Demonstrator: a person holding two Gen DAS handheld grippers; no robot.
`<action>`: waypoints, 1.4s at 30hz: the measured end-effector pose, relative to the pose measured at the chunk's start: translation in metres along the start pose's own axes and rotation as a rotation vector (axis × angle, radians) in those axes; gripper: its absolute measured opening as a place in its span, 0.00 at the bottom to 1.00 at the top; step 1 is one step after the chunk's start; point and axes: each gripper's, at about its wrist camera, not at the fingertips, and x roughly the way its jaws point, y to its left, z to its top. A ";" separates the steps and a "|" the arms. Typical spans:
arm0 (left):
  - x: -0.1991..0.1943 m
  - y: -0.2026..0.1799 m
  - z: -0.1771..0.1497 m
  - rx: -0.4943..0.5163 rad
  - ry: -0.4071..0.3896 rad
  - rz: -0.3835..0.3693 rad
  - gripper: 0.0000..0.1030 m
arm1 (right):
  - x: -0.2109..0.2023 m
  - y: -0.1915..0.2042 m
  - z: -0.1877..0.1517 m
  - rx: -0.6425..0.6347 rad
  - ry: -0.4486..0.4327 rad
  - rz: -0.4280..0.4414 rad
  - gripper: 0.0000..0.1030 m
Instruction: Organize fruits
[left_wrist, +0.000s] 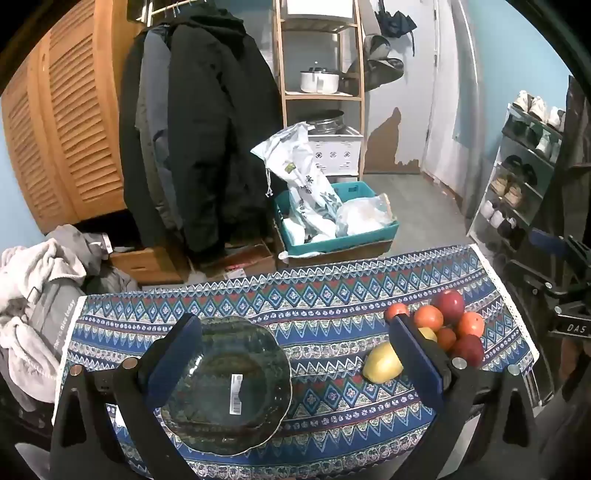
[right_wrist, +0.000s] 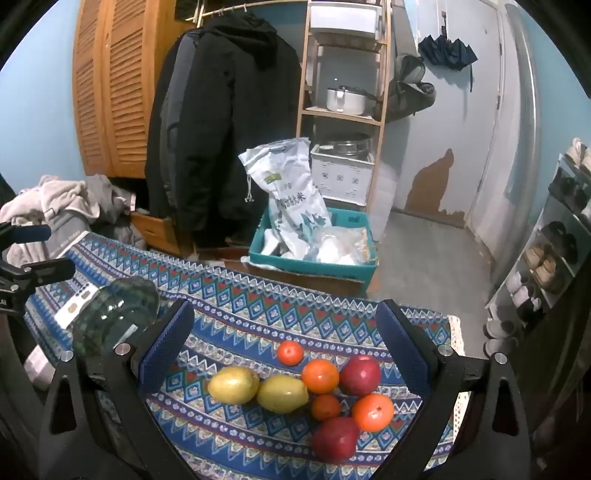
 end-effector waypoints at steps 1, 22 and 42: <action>-0.001 0.000 0.000 -0.003 -0.015 -0.003 0.99 | 0.000 0.000 0.000 -0.001 0.000 0.003 0.94; -0.002 0.002 0.002 0.011 -0.022 -0.040 0.99 | -0.001 -0.006 0.002 0.008 -0.004 -0.002 0.94; 0.001 -0.003 -0.002 0.015 -0.017 -0.053 0.99 | -0.002 -0.009 0.006 0.011 -0.012 -0.016 0.94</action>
